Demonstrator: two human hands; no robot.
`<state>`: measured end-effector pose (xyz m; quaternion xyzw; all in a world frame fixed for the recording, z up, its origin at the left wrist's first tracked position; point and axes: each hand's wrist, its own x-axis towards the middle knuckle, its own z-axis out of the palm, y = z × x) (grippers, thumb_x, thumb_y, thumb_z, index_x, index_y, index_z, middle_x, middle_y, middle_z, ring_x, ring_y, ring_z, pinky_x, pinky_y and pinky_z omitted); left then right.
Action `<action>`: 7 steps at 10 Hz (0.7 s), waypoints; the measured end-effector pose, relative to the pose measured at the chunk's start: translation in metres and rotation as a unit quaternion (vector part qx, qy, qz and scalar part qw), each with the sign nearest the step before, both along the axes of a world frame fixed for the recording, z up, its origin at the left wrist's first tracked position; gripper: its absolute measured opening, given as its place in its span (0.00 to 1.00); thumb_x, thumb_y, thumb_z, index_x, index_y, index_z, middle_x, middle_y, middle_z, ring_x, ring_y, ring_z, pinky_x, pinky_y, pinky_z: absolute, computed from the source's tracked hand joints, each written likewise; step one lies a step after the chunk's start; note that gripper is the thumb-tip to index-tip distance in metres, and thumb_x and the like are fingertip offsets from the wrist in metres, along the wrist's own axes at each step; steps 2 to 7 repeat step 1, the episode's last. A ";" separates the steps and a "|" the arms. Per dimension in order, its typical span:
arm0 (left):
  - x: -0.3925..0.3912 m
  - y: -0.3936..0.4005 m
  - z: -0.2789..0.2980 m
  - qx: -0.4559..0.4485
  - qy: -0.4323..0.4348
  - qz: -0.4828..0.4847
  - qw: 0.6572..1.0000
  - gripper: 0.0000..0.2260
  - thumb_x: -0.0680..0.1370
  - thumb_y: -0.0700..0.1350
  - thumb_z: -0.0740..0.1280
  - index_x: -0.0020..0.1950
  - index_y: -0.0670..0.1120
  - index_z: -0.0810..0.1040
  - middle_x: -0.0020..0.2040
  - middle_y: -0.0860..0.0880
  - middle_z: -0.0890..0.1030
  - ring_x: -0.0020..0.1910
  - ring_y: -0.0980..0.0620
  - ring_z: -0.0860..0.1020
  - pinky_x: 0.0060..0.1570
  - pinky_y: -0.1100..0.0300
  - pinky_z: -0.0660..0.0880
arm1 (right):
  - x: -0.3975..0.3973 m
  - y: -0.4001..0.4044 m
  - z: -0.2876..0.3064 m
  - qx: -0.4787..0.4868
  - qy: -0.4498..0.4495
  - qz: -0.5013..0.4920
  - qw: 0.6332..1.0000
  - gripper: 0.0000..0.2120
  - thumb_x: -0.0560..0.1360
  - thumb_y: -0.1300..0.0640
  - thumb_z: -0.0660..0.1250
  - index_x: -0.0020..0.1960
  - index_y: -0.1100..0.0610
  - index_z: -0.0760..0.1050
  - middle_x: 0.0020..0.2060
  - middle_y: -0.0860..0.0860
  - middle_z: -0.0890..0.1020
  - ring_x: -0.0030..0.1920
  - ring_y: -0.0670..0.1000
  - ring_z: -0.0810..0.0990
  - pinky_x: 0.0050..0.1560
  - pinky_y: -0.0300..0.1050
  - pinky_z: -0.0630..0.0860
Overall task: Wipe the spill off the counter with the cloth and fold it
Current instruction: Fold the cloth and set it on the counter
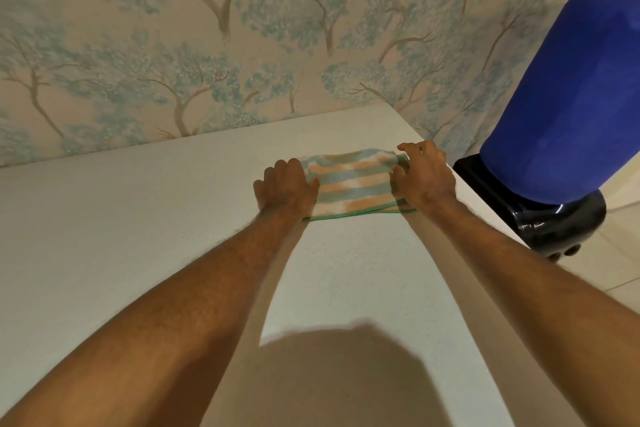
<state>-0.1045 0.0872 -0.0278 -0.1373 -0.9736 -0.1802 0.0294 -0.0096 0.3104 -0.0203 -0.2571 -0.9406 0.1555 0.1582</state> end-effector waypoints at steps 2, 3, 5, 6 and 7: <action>0.016 -0.021 0.006 0.036 0.023 -0.018 0.999 0.17 0.81 0.59 0.63 0.63 0.51 0.76 0.62 0.48 0.77 0.63 0.45 0.74 0.58 0.47 0.67 | 0.010 -0.020 0.005 0.017 0.024 0.005 1.000 0.22 0.82 0.50 0.64 0.75 0.53 0.71 0.73 0.56 0.71 0.70 0.60 0.69 0.64 0.60 0.73; 0.016 -0.021 0.006 0.036 0.023 -0.018 0.999 0.17 0.81 0.59 0.63 0.63 0.51 0.76 0.62 0.48 0.77 0.63 0.45 0.74 0.58 0.47 0.67 | 0.010 -0.020 0.005 0.017 0.024 0.005 1.000 0.22 0.82 0.50 0.64 0.75 0.53 0.71 0.73 0.56 0.71 0.70 0.60 0.69 0.64 0.60 0.73; 0.016 -0.021 0.006 0.036 0.023 -0.018 0.999 0.17 0.81 0.59 0.63 0.63 0.51 0.76 0.62 0.48 0.77 0.63 0.45 0.74 0.58 0.47 0.67 | 0.010 -0.020 0.005 0.017 0.024 0.005 1.000 0.22 0.82 0.50 0.64 0.75 0.53 0.71 0.73 0.56 0.71 0.70 0.60 0.69 0.64 0.60 0.73; 0.016 -0.021 0.006 0.036 0.023 -0.018 0.999 0.17 0.81 0.59 0.63 0.63 0.51 0.76 0.62 0.48 0.77 0.63 0.45 0.74 0.58 0.47 0.67 | 0.010 -0.020 0.005 0.017 0.024 0.005 1.000 0.22 0.82 0.50 0.64 0.75 0.53 0.71 0.73 0.56 0.71 0.70 0.60 0.69 0.64 0.60 0.73; 0.016 -0.021 0.006 0.036 0.023 -0.018 0.999 0.17 0.81 0.59 0.63 0.63 0.51 0.76 0.62 0.48 0.77 0.63 0.45 0.74 0.58 0.47 0.67 | 0.010 -0.020 0.005 0.017 0.024 0.005 1.000 0.22 0.82 0.50 0.64 0.75 0.53 0.71 0.73 0.56 0.71 0.70 0.60 0.69 0.64 0.60 0.73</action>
